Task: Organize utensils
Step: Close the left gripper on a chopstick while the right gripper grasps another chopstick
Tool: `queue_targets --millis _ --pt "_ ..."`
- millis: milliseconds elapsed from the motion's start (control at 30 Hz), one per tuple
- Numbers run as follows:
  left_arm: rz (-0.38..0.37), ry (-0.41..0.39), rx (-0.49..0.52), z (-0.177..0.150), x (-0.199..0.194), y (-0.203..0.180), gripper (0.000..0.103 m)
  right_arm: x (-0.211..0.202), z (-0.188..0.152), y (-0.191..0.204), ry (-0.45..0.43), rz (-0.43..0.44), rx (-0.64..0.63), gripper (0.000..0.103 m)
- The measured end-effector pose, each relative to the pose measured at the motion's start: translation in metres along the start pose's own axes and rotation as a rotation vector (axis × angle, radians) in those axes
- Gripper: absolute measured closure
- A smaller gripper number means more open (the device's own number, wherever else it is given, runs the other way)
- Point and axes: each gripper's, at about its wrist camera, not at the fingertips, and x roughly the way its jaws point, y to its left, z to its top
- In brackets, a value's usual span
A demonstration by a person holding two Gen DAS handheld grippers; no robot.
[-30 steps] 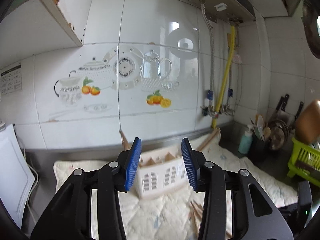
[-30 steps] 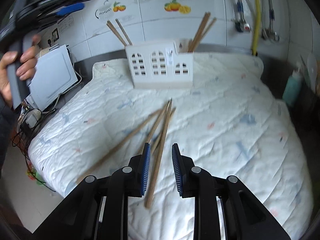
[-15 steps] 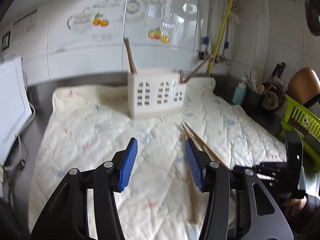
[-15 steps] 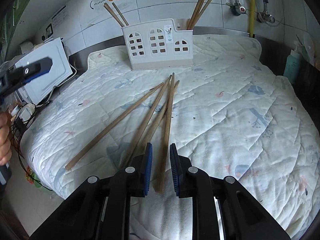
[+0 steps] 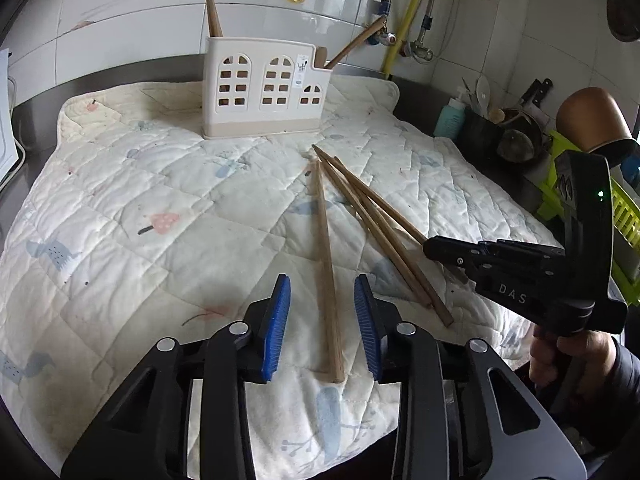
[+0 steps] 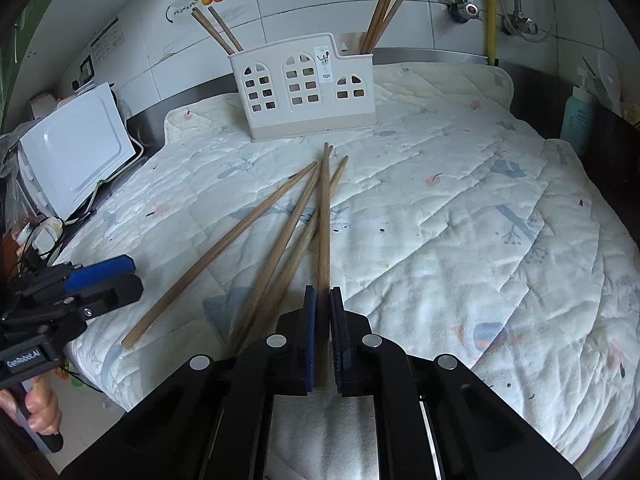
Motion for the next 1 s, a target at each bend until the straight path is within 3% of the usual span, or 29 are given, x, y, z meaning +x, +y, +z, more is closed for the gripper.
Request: queue_targets --millis 400,700,1000 --pt "0.022 0.042 0.018 -0.002 0.033 -0.01 0.087 -0.031 0.016 -0.002 -0.087 0.001 0.0 0.096" --pt "0.036 0.024 -0.018 -0.002 0.03 -0.004 0.098 -0.06 0.04 0.002 -0.169 0.016 -0.008 0.096" --pt "0.062 -0.076 -0.058 0.016 0.002 0.013 0.098 -0.093 0.073 0.002 -0.251 0.051 -0.023 0.096"
